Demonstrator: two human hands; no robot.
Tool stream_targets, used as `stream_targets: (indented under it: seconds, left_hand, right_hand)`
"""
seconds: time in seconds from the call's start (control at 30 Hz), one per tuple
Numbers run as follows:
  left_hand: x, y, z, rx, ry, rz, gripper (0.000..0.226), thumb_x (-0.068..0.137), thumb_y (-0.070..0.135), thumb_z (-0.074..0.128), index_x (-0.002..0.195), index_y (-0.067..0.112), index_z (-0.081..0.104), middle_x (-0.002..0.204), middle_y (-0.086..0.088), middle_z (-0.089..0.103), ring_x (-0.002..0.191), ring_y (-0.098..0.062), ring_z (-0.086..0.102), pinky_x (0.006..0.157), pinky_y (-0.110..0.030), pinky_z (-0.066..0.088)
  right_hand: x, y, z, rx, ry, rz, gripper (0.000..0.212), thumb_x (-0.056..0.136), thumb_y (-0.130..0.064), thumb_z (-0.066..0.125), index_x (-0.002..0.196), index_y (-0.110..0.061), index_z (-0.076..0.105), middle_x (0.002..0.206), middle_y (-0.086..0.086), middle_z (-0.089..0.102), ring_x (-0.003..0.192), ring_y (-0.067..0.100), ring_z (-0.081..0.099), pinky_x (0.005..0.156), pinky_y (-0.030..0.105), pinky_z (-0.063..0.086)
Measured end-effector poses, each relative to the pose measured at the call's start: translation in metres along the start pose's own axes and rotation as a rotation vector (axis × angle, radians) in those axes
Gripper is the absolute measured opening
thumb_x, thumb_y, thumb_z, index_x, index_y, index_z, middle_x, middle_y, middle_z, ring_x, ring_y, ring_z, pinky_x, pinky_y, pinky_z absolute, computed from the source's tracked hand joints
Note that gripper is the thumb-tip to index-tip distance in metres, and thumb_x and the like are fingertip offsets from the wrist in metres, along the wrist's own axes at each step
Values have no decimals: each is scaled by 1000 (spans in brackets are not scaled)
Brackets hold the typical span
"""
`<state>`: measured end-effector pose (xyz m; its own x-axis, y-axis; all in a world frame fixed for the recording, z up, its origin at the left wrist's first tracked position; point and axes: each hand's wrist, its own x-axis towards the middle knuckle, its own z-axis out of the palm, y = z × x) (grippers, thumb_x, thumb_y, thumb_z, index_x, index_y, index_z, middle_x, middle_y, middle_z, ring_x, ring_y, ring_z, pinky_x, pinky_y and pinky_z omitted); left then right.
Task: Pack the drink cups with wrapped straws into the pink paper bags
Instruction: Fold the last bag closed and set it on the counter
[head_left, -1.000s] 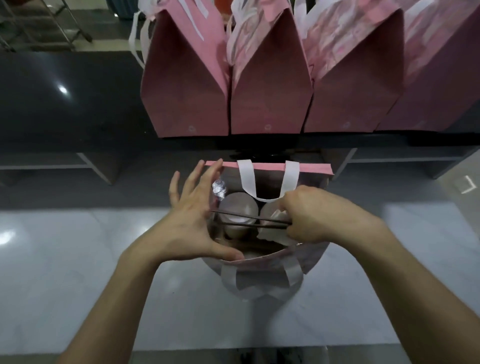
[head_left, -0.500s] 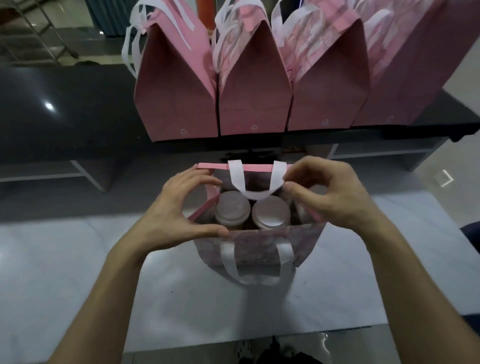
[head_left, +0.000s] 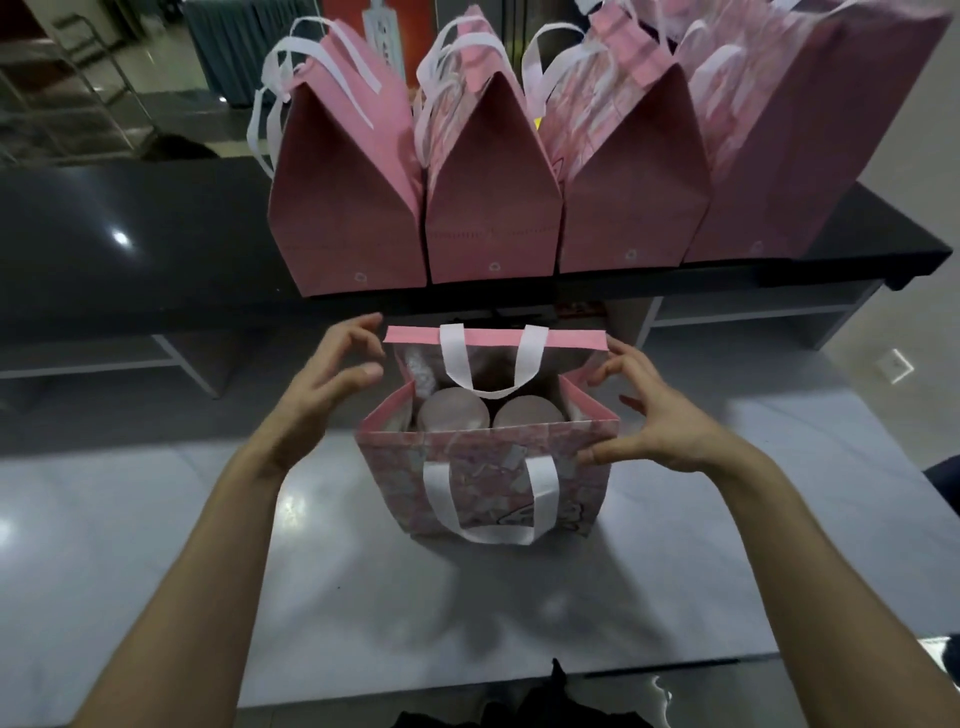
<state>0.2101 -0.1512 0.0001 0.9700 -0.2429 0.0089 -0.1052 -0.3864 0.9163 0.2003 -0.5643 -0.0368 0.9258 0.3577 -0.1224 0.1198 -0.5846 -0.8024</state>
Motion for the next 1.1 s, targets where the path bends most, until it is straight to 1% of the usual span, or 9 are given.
stream_targets:
  seconds: [0.2, 0.33, 0.47, 0.57, 0.63, 0.77, 0.9, 0.97, 1.1]
  left_hand:
    - [21, 40, 18, 681, -118, 143, 45, 76, 80, 71, 93, 39, 75, 177, 14, 24, 166, -11, 6, 131, -50, 8]
    - [31, 52, 29, 910, -142, 219, 23, 93, 45, 78, 116, 41, 78, 182, 2, 16, 169, -16, -3, 135, -51, -7]
    - [34, 51, 32, 697, -134, 208, 64, 95, 56, 70, 154, 34, 59, 182, 5, 17, 168, -12, -1, 136, -54, -3]
    - [30, 47, 26, 585, -179, 91, 115, 70, 88, 71, 168, 38, 37, 179, 15, 17, 166, -10, 3, 137, -56, 6]
    - [29, 41, 20, 541, -251, 29, 132, 55, 91, 79, 168, 47, 27, 174, 21, 16, 165, -17, 9, 135, -56, 18]
    - [34, 26, 5, 480, -271, 43, 119, 57, 64, 93, 152, 76, 21, 156, 19, 30, 150, -17, 32, 123, -46, 42]
    - [37, 4, -4, 390, -135, 57, 107, 74, 36, 101, 158, 58, 38, 146, 15, 47, 138, -9, 49, 114, -43, 52]
    - [34, -8, -2, 258, -67, 27, 86, 79, 31, 98, 150, 51, 53, 141, 18, 57, 130, -3, 57, 109, -39, 56]
    - [29, -27, 14, 69, 32, 14, 52, 88, 16, 90, 129, 41, 69, 129, 17, 70, 120, -4, 67, 101, -39, 63]
  right_hand:
    - [9, -10, 1, 95, 10, 3, 92, 51, -79, 95, 125, -87, 40, 139, -59, 35, 122, -34, 40, 110, 14, 32]
    - [11, -7, 5, 107, 61, 27, 97, 65, -53, 97, 149, -53, 49, 154, -26, 50, 142, 5, 49, 126, 39, 37]
    - [9, -7, 7, 145, 143, 44, 79, 69, -43, 97, 140, -37, 62, 142, -13, 65, 142, 18, 56, 124, 51, 44]
    - [12, -3, 10, 135, 177, 62, 58, 78, -28, 98, 126, -33, 65, 133, -12, 69, 136, 16, 61, 122, 51, 46]
    - [14, -2, 12, 137, 200, 52, 51, 78, -27, 97, 118, -33, 66, 128, -15, 73, 129, 6, 65, 121, 44, 48]
    - [13, 1, 15, 181, 248, 15, 54, 71, -34, 97, 109, -27, 59, 120, -14, 75, 120, -3, 68, 116, 31, 51]
    - [12, 1, 17, 189, 293, 9, 82, 72, -35, 96, 137, -46, 47, 128, -15, 69, 121, -8, 65, 109, 18, 50]
    - [11, -1, 18, 156, 291, -2, 85, 82, -22, 94, 147, -51, 48, 133, -16, 68, 127, -1, 63, 114, 26, 51]
    - [13, -5, 21, 98, 305, -28, 51, 87, -27, 89, 133, -29, 67, 130, -17, 71, 129, 6, 65, 117, 46, 53]
